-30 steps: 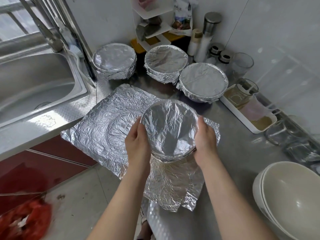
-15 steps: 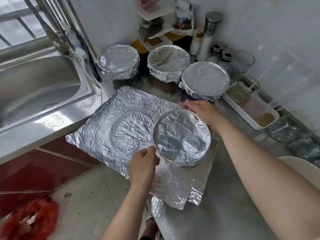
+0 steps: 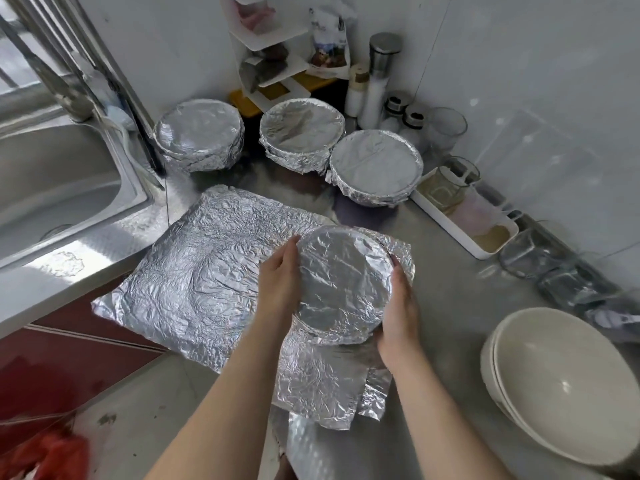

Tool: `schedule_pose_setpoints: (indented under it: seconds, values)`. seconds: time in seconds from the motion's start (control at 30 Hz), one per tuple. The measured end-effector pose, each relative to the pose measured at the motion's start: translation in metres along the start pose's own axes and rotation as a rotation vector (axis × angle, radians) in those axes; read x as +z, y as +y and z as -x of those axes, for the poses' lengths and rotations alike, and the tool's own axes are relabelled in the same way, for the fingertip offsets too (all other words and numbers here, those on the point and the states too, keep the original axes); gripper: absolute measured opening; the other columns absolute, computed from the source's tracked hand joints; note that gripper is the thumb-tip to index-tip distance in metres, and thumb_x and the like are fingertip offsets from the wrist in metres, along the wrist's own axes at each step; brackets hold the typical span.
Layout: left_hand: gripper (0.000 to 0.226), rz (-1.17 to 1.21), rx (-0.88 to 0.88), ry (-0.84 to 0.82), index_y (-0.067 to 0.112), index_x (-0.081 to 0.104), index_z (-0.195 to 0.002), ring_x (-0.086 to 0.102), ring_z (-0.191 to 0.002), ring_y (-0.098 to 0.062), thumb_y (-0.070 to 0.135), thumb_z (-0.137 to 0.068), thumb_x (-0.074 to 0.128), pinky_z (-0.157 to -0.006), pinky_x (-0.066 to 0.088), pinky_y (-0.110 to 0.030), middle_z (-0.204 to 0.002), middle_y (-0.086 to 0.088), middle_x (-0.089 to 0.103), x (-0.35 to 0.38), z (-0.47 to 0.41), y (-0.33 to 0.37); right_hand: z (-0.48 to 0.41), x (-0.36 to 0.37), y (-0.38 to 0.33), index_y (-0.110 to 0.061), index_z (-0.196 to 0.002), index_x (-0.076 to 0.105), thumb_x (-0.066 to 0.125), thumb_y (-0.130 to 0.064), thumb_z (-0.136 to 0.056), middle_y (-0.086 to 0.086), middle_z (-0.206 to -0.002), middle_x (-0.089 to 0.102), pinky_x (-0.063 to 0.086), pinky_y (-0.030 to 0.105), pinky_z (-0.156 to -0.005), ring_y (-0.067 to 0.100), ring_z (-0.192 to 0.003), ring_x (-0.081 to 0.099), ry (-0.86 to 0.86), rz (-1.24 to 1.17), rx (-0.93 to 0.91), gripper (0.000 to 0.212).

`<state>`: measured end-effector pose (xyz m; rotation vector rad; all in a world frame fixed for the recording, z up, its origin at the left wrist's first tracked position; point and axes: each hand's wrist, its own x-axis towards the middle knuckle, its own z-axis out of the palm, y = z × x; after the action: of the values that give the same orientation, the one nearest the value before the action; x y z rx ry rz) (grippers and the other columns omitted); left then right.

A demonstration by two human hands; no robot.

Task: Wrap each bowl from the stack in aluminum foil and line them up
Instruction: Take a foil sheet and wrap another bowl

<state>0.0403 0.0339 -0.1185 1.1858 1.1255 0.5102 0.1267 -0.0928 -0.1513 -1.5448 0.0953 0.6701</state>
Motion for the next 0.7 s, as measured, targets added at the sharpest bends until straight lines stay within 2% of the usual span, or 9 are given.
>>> schedule_pose_setpoints:
  seconds: [0.1, 0.17, 0.27, 0.3, 0.37, 0.47, 0.57, 0.63, 0.7]
  values:
    - [0.030, 0.011, 0.045, 0.011, 0.026, 0.066, -0.121, 0.057, -0.066, -0.023, 0.037, -0.102, 0.045, -0.068, 0.048, -0.039, -0.075, -0.006, 0.058, -0.001, 0.004, -0.008, -0.001, 0.005, -0.002, -0.031, -0.139, 0.049, 0.040, -0.046, -0.100, -0.010, -0.144, 0.045, 0.029, 0.033, -0.114, 0.005, -0.128, 0.041, 0.032, -0.006, -0.024, 0.043]
    - [0.031, 0.023, 0.046, 0.034, 0.020, 0.067, -0.120, 0.048, -0.056, -0.014, 0.034, -0.103, 0.045, -0.067, 0.042, -0.033, -0.064, -0.002, 0.049, 0.000, 0.005, -0.012, -0.002, 0.005, -0.002, -0.026, -0.139, 0.049, 0.040, -0.042, -0.102, -0.007, -0.140, 0.046, 0.029, 0.030, -0.111, 0.007, -0.124, 0.042, 0.039, -0.004, -0.009, 0.042]
    - [0.029, 0.070, 0.038, 0.057, 0.022, 0.071, -0.111, 0.052, -0.064, -0.020, 0.033, -0.102, 0.046, -0.069, 0.043, -0.036, -0.070, -0.009, 0.053, 0.001, 0.008, -0.015, -0.006, 0.004, -0.002, -0.027, -0.134, 0.055, 0.051, -0.053, -0.090, -0.007, -0.137, 0.052, 0.035, 0.040, -0.112, 0.013, -0.125, 0.049, 0.042, -0.031, 0.055, 0.051]
    - [0.028, 0.094, 0.039, 0.064, 0.022, 0.072, -0.109, 0.052, -0.068, -0.023, 0.033, -0.101, 0.047, -0.068, 0.042, -0.038, -0.072, -0.009, 0.056, 0.000, 0.010, -0.013, -0.009, 0.004, -0.004, -0.030, -0.129, 0.058, 0.052, -0.055, -0.086, -0.006, -0.135, 0.055, 0.038, 0.042, -0.111, 0.015, -0.125, 0.051, 0.026, -0.038, 0.067, 0.050]
    - [0.024, 0.138, 0.037, 0.095, 0.028, 0.073, -0.103, 0.054, -0.071, -0.026, 0.029, -0.099, 0.050, -0.065, 0.044, -0.037, -0.075, -0.004, 0.061, -0.004, 0.012, -0.010, -0.013, 0.004, -0.010, -0.033, -0.115, 0.066, 0.050, -0.050, -0.092, -0.009, -0.127, 0.061, 0.041, 0.041, -0.108, 0.014, -0.121, 0.055, -0.039, -0.038, 0.065, 0.033]
    - [0.027, 0.164, 0.025, 0.129, 0.037, 0.071, -0.091, 0.057, -0.071, -0.023, 0.019, -0.097, 0.053, -0.062, 0.045, -0.035, -0.084, -0.007, 0.066, -0.006, 0.013, -0.007, -0.019, 0.008, -0.018, -0.037, -0.114, 0.069, 0.051, -0.053, -0.090, -0.010, -0.124, 0.066, 0.043, 0.043, -0.106, 0.015, -0.118, 0.059, -0.115, -0.018, 0.063, 0.034]
    - [0.022, 0.140, 0.020, 0.172, 0.028, 0.064, -0.110, 0.058, -0.057, -0.008, 0.016, -0.100, 0.049, -0.049, 0.046, -0.025, -0.083, -0.005, 0.064, -0.006, 0.014, -0.010, -0.023, 0.012, -0.021, -0.038, -0.123, 0.062, 0.058, -0.069, -0.071, -0.012, -0.130, 0.061, 0.040, 0.047, -0.109, 0.016, -0.122, 0.055, -0.116, 0.059, 0.096, 0.061]
    - [0.027, 0.139, -0.002, 0.167, 0.023, 0.059, -0.125, 0.052, -0.054, -0.016, 0.016, -0.101, 0.046, -0.046, 0.042, -0.028, -0.075, -0.004, 0.057, -0.008, 0.017, -0.012, -0.025, 0.013, -0.024, -0.033, -0.130, 0.058, 0.057, -0.064, -0.079, -0.012, -0.135, 0.056, 0.038, 0.044, -0.111, 0.014, -0.125, 0.051, -0.118, 0.121, 0.088, 0.059]
    - [0.030, 0.132, -0.019, 0.152, 0.021, 0.057, -0.128, 0.049, -0.060, -0.022, 0.015, -0.102, 0.045, -0.050, 0.041, -0.030, -0.075, -0.005, 0.057, -0.008, 0.018, -0.014, -0.027, 0.010, -0.027, -0.027, -0.136, 0.053, 0.053, -0.049, -0.093, -0.011, -0.136, 0.053, 0.035, 0.039, -0.112, 0.013, -0.126, 0.048, -0.114, 0.148, 0.063, 0.049]
